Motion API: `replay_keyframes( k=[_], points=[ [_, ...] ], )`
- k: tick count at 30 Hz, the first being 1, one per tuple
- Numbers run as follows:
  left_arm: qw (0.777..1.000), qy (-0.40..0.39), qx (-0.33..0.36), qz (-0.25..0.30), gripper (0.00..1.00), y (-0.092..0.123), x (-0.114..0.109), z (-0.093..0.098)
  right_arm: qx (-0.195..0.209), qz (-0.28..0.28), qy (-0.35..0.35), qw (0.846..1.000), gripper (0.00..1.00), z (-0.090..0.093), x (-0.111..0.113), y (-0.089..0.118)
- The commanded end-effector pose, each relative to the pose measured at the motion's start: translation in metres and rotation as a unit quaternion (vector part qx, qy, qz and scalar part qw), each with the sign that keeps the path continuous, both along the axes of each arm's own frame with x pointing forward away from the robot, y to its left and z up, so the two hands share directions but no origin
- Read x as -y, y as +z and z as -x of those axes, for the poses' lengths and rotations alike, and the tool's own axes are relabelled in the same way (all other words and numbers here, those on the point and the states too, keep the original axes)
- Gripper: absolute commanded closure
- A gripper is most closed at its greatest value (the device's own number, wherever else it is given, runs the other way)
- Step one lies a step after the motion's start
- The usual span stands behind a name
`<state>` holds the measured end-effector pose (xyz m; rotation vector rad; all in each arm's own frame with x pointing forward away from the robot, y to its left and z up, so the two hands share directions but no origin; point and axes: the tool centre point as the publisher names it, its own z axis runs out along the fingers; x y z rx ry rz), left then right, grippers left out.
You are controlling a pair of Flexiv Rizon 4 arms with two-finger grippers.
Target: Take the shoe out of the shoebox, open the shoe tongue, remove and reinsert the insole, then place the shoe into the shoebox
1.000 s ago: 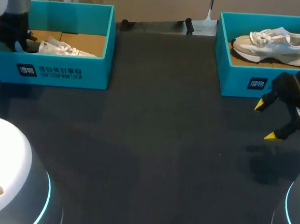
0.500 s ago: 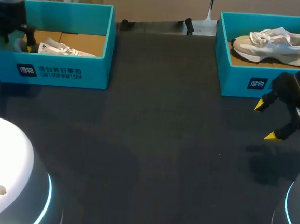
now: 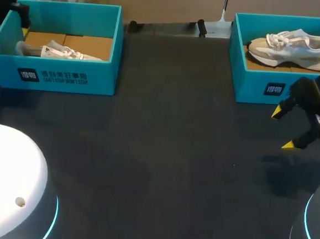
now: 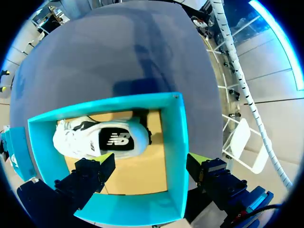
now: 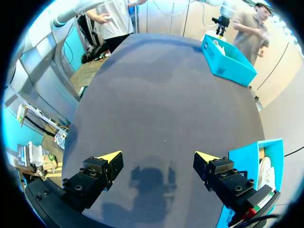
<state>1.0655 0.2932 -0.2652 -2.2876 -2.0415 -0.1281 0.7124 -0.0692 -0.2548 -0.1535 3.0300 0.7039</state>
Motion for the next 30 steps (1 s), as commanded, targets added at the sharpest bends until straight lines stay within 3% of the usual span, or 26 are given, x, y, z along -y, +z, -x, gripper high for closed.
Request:
replay_keyframes(
  k=[1,6,9,12,14,17,27,30],
  points=[
    [1.0,0.0,0.006,-0.001,0.0,0.002,0.0,0.007,0.0,0.001,0.0,1.0,0.0,0.0,0.0,0.0],
    [1.0,0.0,0.006,-0.001,0.0,0.002,0.0,0.007,0.0,0.001,0.0,1.0,0.0,0.0,0.0,0.0],
    [1.0,0.0,0.006,-0.001,0.0,0.002,0.0,0.007,-0.037,0.028,-0.119,0.992,0.0,-0.024,0.02,0.001],
    [1.0,0.0,0.006,-0.001,0.0,0.002,0.0,0.007,-0.094,0.043,-0.266,0.959,0.0,-0.038,0.04,0.004],
    [1.0,0.0,0.006,-0.001,0.0,0.002,0.0,0.007,-0.094,0.035,-0.325,0.94,0.0,-0.044,0.048,0.007],
    [1.0,0.016,-0.001,0.007,0.0,0.008,0.001,0.008,-0.103,0.03,-0.382,0.918,0.0,-0.055,0.054,0.007],
    [0.996,0.079,-0.011,0.036,0.0,0.052,-0.006,0.021,-0.074,0.006,-0.548,0.833,0.0,-0.107,0.08,0.025],
    [0.997,0.072,-0.014,0.038,0.0,0.062,-0.004,0.023,-0.067,0.005,-0.555,0.829,0.0,-0.112,0.081,0.028]
  ],
)
